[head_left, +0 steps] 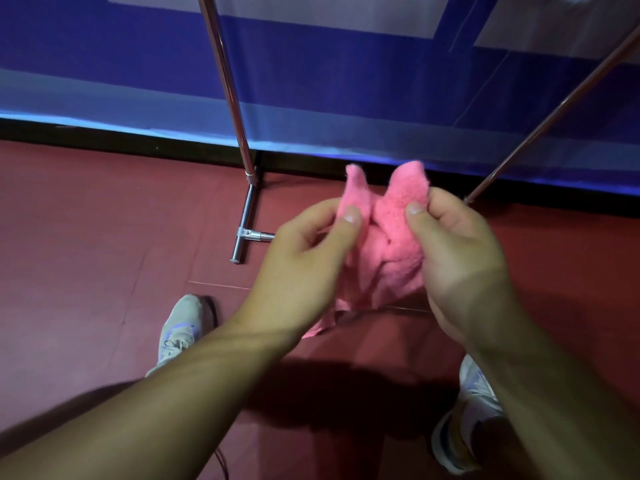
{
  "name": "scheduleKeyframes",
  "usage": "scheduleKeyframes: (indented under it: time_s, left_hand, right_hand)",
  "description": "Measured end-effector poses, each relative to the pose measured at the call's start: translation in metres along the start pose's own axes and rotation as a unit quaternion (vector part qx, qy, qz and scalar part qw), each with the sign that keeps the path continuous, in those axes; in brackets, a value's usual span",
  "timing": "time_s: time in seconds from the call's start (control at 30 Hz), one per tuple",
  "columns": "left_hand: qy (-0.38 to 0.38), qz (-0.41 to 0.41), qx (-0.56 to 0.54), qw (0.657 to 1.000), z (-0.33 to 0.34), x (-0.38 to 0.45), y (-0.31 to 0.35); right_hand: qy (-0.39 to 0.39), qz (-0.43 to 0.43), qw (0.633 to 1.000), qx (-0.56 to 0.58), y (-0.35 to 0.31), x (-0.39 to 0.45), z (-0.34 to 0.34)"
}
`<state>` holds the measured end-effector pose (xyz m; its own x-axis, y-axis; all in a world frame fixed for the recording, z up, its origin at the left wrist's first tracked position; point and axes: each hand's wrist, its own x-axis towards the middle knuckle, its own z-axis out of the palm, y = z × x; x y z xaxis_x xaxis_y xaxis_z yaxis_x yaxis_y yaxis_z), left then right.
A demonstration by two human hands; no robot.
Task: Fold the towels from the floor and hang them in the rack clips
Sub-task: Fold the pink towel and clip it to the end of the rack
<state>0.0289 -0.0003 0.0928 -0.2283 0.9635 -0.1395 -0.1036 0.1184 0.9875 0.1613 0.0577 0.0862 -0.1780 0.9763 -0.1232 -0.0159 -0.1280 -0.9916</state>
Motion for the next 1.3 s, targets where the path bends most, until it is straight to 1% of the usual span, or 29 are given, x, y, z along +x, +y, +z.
scheduleKeyframes:
  time_s: [0.07,0.13,0.23,0.33,0.43,0.63,0.73,0.8,0.87,0.9,0.97,1.03,1.13,1.23,1.3]
  left_hand:
    - [0.040,-0.021,-0.027,0.999,-0.004,0.006,0.000]
    - [0.044,-0.037,-0.064,0.996,-0.008,0.010,0.000]
    - [-0.008,-0.062,-0.096,0.993,-0.007,0.012,-0.007]
    - [-0.014,-0.095,-0.150,0.984,-0.004,0.012,-0.016]
    - [-0.005,-0.071,-0.111,0.991,-0.003,0.011,-0.019]
    - [0.042,-0.011,-0.061,0.997,-0.005,0.008,-0.017]
    - [0.045,0.010,-0.047,0.998,-0.004,0.007,-0.015]
    - [0.049,0.017,-0.045,0.998,-0.005,0.008,-0.017]
    - [0.052,0.036,-0.027,0.998,-0.006,0.009,-0.018]
    - [0.040,0.051,-0.013,0.998,-0.006,0.009,-0.017]
    - [0.001,0.091,0.022,0.996,-0.003,0.007,-0.016]
    - [0.001,0.124,0.069,0.990,-0.001,0.005,-0.017]
    - [0.023,0.117,0.086,0.989,0.001,0.005,-0.016]
    - [0.010,0.087,0.027,0.996,0.001,0.004,-0.015]
    - [0.006,0.091,0.052,0.995,0.000,0.004,-0.017]
  right_hand:
    - [0.039,-0.011,0.998,-0.041,0.003,0.004,0.000]
    - [0.052,-0.015,0.997,-0.058,0.005,0.004,0.000]
    - [0.013,-0.020,0.998,-0.051,0.007,-0.001,0.004]
    - [-0.039,-0.033,0.997,-0.063,0.010,-0.004,0.008]
    - [-0.066,-0.024,0.994,-0.086,0.011,-0.006,0.011]
    - [-0.073,-0.011,0.986,-0.152,0.010,-0.008,0.006]
    - [-0.080,-0.033,0.982,-0.171,0.010,-0.010,0.003]
    - [-0.064,-0.041,0.985,-0.157,0.008,-0.008,0.002]
    - [-0.036,-0.030,0.994,-0.097,0.006,-0.005,0.002]
    - [-0.032,-0.031,0.996,-0.078,0.004,-0.004,0.002]
    - [-0.052,-0.034,0.995,-0.078,0.003,-0.004,0.002]
    - [-0.066,-0.024,0.994,-0.079,0.004,-0.005,0.002]
    - [-0.054,-0.010,0.995,-0.085,0.005,-0.004,0.000]
    - [-0.066,-0.007,0.995,-0.075,0.006,-0.005,-0.002]
    - [-0.068,-0.005,0.995,-0.069,0.006,-0.005,-0.002]
